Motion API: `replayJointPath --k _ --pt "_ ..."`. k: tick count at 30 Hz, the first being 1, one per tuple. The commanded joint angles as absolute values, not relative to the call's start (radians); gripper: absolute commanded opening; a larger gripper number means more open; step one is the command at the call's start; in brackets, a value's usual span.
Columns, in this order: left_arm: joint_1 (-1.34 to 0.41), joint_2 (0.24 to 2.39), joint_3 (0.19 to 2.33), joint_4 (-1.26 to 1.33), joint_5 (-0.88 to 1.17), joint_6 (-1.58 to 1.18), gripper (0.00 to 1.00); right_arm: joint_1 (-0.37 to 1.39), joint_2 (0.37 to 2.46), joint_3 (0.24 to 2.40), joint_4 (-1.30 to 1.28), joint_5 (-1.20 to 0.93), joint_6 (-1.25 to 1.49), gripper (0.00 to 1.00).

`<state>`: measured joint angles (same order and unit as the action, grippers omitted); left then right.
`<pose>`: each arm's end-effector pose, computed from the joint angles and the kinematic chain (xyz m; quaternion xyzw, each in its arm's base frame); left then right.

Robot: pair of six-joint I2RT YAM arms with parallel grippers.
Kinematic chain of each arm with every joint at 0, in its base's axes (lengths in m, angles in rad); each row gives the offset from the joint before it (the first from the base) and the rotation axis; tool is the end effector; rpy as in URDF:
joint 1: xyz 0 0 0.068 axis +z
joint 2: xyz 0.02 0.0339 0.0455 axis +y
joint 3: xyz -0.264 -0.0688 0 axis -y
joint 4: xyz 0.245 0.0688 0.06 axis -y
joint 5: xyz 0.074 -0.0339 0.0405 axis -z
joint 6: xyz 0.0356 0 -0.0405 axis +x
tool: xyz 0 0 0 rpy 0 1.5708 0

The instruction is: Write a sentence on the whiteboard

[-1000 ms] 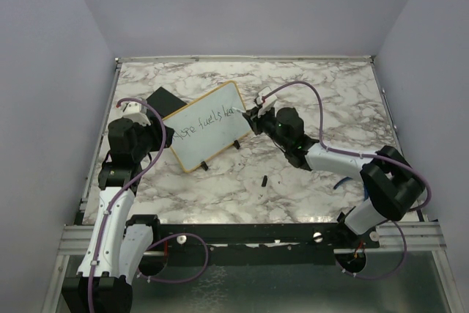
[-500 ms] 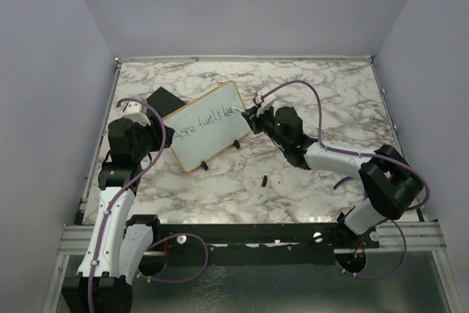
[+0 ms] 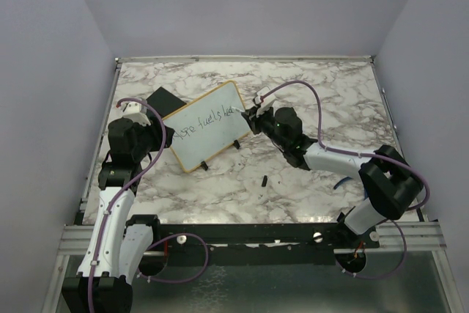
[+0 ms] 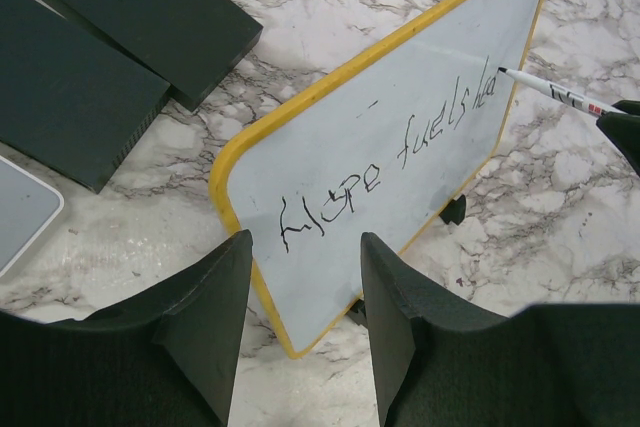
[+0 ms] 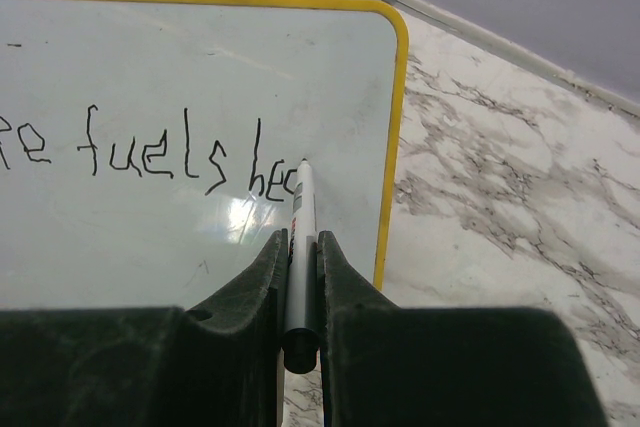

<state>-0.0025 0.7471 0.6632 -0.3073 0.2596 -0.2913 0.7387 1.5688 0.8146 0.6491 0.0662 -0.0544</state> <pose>0.1757 -0.0096 0.2908 -0.0473 0.8258 -0.1871 0.5298 0.2589 0.2326 0.2420 -0.2665 0.6938 0.2012 0.6381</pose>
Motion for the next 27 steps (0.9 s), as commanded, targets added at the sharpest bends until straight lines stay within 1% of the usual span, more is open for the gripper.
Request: replayJointPath --k 1,27 --pt "-0.009 0.739 0.655 -0.291 0.259 -0.291 0.5 0.744 1.56 0.795 0.644 0.101 -0.066 0.01" --pt "-0.009 0.736 0.654 -0.291 0.262 -0.292 0.5 0.745 1.546 0.742 0.633 0.106 -0.045 0.01"
